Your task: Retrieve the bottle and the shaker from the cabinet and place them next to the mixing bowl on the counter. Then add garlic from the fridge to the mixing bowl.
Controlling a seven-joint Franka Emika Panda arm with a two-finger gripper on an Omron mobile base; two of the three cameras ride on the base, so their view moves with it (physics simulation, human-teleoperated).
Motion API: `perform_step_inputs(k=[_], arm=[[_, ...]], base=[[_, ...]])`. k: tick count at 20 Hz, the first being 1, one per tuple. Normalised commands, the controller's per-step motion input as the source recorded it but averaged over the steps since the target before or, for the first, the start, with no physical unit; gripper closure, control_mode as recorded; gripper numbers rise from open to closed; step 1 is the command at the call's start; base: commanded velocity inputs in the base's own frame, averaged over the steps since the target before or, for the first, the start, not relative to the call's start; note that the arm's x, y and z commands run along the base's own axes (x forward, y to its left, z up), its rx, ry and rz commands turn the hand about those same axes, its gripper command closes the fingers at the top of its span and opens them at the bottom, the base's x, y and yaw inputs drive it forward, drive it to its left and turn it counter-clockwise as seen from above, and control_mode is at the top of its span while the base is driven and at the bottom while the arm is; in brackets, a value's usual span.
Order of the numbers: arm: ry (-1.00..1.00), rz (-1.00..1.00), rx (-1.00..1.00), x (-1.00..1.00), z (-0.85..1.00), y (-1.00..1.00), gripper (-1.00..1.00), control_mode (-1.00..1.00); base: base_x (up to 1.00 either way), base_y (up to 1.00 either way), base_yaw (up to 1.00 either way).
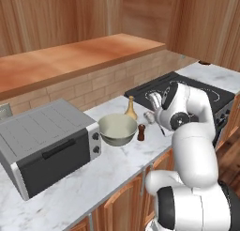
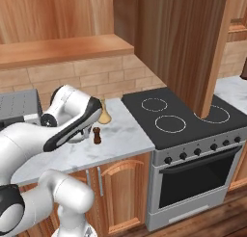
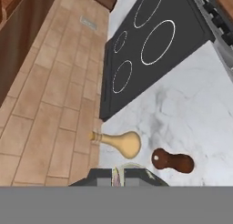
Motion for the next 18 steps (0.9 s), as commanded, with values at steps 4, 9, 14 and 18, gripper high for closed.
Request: perform_step_inputs(k=[4, 9, 14, 18], arm=[[0.19, 0.09, 0.09, 0.00, 0.44, 0.26, 1.00, -1.00], [0.18, 0.09, 0.07, -0.02, 0.37, 0.31, 1.00, -1.00], [0.15, 0.09, 0.04, -0.25, 0.23, 0.24, 1.00, -1.00], [0.15, 0.09, 0.03, -0.22, 0.19, 0.29, 1.00, -1.00]], base=[[0.00, 0.00, 0.00], [0.00, 0.00, 0.00], [0.00, 0.00, 0.00], [0.00, 0.00, 0.00]])
